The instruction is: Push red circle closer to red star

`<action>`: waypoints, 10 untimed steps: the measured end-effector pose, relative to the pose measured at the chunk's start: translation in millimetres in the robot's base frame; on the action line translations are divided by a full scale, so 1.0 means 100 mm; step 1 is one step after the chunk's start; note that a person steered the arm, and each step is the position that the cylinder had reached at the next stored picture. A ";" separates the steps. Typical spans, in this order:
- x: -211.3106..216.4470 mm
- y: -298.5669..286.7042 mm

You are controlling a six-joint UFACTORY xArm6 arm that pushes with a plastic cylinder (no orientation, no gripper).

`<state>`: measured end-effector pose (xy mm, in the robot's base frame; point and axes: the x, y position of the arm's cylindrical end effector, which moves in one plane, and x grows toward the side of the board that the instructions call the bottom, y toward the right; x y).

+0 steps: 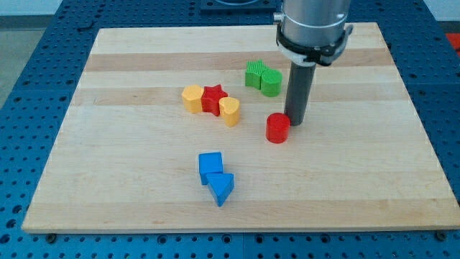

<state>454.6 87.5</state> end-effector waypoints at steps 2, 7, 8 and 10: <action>0.07 0.18; 0.52 -0.39; 0.53 -0.39; 0.41 0.25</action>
<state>495.2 112.8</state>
